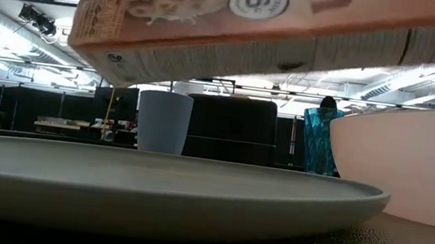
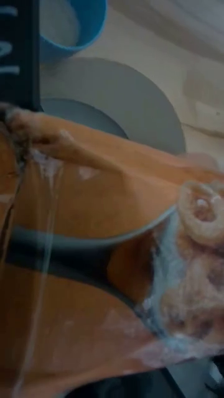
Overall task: Arrange a breakfast setting
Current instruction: Pour the cereal from the cereal box into the orange bowl
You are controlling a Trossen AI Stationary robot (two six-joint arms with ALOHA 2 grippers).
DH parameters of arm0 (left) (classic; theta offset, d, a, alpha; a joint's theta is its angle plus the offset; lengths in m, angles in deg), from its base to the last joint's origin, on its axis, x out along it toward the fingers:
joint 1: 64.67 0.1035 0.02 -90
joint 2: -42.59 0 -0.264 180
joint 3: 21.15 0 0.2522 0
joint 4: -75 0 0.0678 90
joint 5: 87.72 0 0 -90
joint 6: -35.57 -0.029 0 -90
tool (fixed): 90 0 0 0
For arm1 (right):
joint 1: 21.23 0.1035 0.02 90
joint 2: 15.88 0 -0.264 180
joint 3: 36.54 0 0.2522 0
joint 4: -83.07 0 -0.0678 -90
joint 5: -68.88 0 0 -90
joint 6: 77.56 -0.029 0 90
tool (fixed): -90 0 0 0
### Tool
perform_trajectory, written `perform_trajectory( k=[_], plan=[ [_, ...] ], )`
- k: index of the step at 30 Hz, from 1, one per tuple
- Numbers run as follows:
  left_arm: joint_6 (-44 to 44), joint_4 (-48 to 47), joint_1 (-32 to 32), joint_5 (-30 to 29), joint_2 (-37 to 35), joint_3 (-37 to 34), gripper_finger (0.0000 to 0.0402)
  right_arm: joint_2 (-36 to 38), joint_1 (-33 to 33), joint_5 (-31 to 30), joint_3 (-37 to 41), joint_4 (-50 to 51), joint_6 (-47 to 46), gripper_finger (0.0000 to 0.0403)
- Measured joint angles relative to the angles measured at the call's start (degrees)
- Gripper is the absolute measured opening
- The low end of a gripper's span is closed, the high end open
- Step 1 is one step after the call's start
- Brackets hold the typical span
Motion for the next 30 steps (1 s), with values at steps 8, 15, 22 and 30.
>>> perform_trajectory(
  k=[8,15,22,30],
  plan=[
    [-2.85,-9.97,2.77,2.98,6.27,9.29,0.0185,5.60,0.00,-0.11,0.02,1.73,-1.87,0.0111],
    [-3.31,-16.03,4.55,4.48,10.21,16.38,0.0185,9.58,0.00,-2.40,0.02,2.37,-2.93,0.0110],
    [-4.53,-21.39,6.50,6.01,12.44,23.09,0.0184,11.77,0.00,-4.25,0.02,2.35,-1.41,0.0110],
    [-4.28,-26.59,7.07,7.28,14.06,27.73,0.0184,12.85,0.00,-1.25,0.02,3.01,0.81,0.0110]
  ],
)
